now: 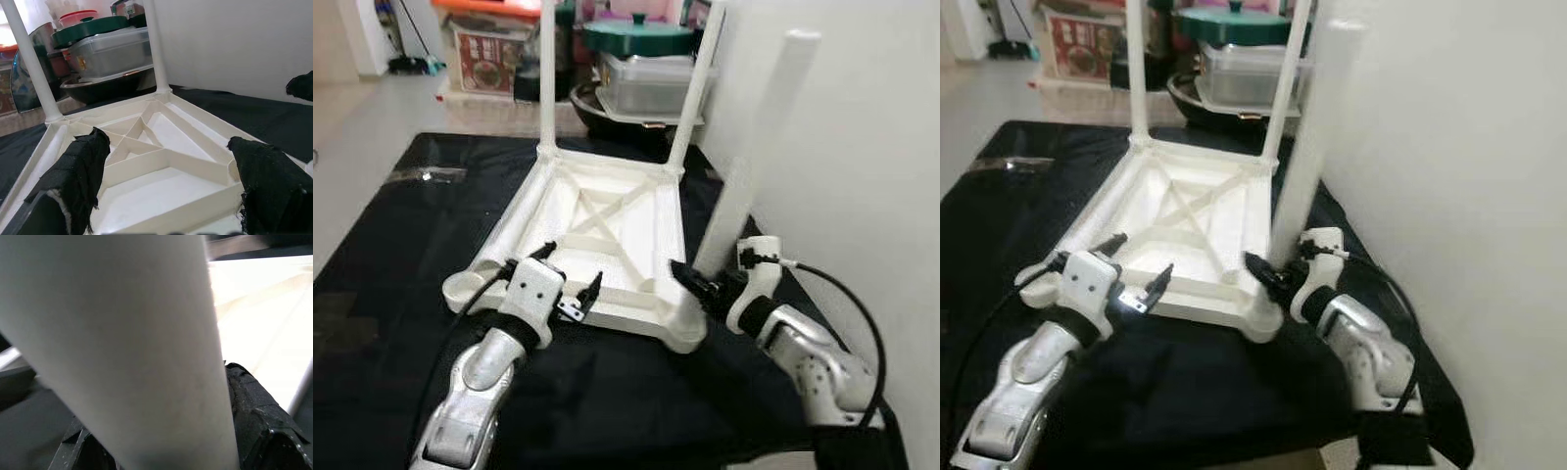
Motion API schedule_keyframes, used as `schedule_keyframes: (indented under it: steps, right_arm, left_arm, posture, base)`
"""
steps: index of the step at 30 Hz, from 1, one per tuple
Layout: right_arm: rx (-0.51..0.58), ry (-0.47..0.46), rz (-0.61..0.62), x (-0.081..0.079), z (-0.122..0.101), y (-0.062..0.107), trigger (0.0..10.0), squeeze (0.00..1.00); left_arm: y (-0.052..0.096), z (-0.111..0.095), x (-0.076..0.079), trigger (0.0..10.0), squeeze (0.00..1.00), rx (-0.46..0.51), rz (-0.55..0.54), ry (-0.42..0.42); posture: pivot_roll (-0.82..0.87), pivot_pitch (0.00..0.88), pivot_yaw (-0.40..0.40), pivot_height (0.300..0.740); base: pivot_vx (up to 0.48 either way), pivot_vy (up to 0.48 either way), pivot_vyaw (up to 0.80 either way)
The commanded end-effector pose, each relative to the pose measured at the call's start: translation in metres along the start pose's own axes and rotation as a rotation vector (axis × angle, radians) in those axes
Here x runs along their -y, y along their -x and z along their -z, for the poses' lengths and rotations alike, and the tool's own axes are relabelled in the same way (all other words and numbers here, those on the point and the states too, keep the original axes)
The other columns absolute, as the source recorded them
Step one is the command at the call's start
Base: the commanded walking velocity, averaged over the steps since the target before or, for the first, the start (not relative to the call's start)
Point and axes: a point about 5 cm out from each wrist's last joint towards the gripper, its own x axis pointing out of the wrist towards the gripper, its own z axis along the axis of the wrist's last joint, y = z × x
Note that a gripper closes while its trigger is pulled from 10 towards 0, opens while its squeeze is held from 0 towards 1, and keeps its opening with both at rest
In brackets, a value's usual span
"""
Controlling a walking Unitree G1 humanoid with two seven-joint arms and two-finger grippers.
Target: Building children table
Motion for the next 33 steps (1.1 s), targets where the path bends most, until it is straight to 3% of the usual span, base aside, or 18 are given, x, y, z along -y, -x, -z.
schedule_keyframes:
  steps: [1,5,6,8,9,11,12,13,14,16,19,24,25,29,30,31,33]
  right_arm:
    - [-0.011,0.024,-0.115,-0.005,-0.003,-0.005,10.0,0.0]
    - [-0.07,0.077,-0.131,0.003,0.001,-0.012,10.0,0.0]
    - [-0.033,0.078,-0.011,0.011,-0.004,-0.024,3.7,0.0]
    - [-0.021,0.074,0.024,0.013,-0.005,-0.027,3.7,0.0]
    - [0.02,0.067,0.078,0.016,-0.01,-0.03,0.0,0.0]
    - [0.048,0.063,0.109,0.017,-0.014,-0.032,0.0,0.0]
    - [0.049,0.038,0.529,0.041,-0.013,-0.028,0.0,0.0]
    - [0.049,0.038,0.529,0.041,-0.013,-0.028,0.0,0.0]
    - [-0.006,0.031,0.821,0.056,-0.004,-0.013,0.0,0.0]
    - [-0.063,0.032,1.151,0.066,0.01,0.018,0.0,0.0]
    - [-0.07,0.032,1.234,0.066,0.014,0.029,0.0,0.0]
    - [-0.149,0.028,1.285,0.048,0.038,0.044,0.0,0.0]
    - [-0.179,0.026,1.261,0.046,0.04,0.041,10.0,0.0]
    - [-0.174,0.031,1.194,0.045,0.032,0.028,10.0,0.0]
    - [-0.134,0.033,1.174,0.042,0.024,0.024,10.0,0.88]
    - [-0.088,0.039,1.154,0.038,0.017,0.022,10.0,1.0]
    - [-0.055,0.041,1.159,0.035,0.011,0.023,10.0,1.0]
  left_arm:
    - [0.001,0.0,0.004,10.0,0.0,0.0,0.009,-0.002]
    - [0.002,-0.001,0.004,10.0,0.0,0.004,0.011,-0.01]
    - [0.003,0.0,0.001,10.0,0.0,-0.001,0.0,-0.018]
    - [0.003,0.0,0.0,10.0,0.0,-0.001,-0.004,-0.019]
    - [0.003,-0.001,0.0,10.0,0.0,0.001,-0.006,-0.017]
    - [0.004,-0.002,0.0,10.0,0.0,0.004,-0.006,-0.016]
    - [0.007,-0.001,0.002,10.0,0.0,-0.002,0.004,-0.017]
    - [0.007,-0.001,0.002,10.0,0.0,-0.002,0.004,-0.017]
    - [0.007,0.0,0.003,10.0,0.0,-0.005,0.006,-0.016]
    - [0.007,0.0,0.004,10.0,0.0,-0.006,0.009,-0.013]
    - [0.007,0.0,0.004,10.0,0.0,-0.007,0.011,-0.013]
    - [0.001,-0.001,0.009,10.0,0.0,0.0,0.036,-0.005]
    - [0.0,-0.001,0.009,10.0,0.0,0.003,0.042,-0.004]
    - [0.001,0.0,0.008,10.0,0.0,-0.002,0.044,-0.011]
    - [0.002,0.0,0.006,10.0,0.0,-0.004,0.039,-0.011]
    - [0.002,0.0,0.005,10.0,0.0,-0.006,0.035,-0.011]
    - [0.003,0.0,0.005,10.0,0.0,-0.006,0.033,-0.011]
  posture:
    - [0.09,0.0,-0.144,0.74]
    - [0.11,0.0,-0.158,0.74]
    - [0.11,0.0,-0.158,0.74]
    - [0.11,0.0,-0.158,0.74]
    - [0.11,0.0,-0.155,0.74]
    - [0.11,0.0,-0.155,0.74]
    - [0.11,0.0,-0.152,0.74]
    - [0.11,0.0,-0.152,0.74]
    - [0.11,0.0,-0.144,0.74]
    - [0.1,0.0,-0.136,0.74]
    - [0.1,0.0,-0.136,0.74]
    - [0.07,0.0,-0.11,0.74]
    - [0.07,0.0,-0.11,0.74]
    - [0.07,0.0,-0.113,0.74]
    - [0.07,0.0,-0.122,0.74]
    - [0.07,0.0,-0.126,0.74]
    - [0.07,0.0,-0.129,0.74]
  base:
    - [0.0,0.0,0.0]
    - [0.0,0.0,0.0]
    - [0.0,0.0,0.0]
    - [0.0,0.0,0.0]
    - [0.0,0.0,0.0]
    - [0.0,0.0,0.0]
    - [0.0,0.0,0.0]
    - [0.0,0.0,0.0]
    - [0.0,0.0,0.0]
    - [0.0,0.0,0.0]
    - [0.0,0.0,0.0]
    - [0.0,0.0,0.0]
    - [0.0,0.0,0.0]
    - [0.0,0.0,0.0]
    - [0.0,0.0,0.0]
    - [0.0,0.0,0.0]
    - [0.0,0.0,0.0]
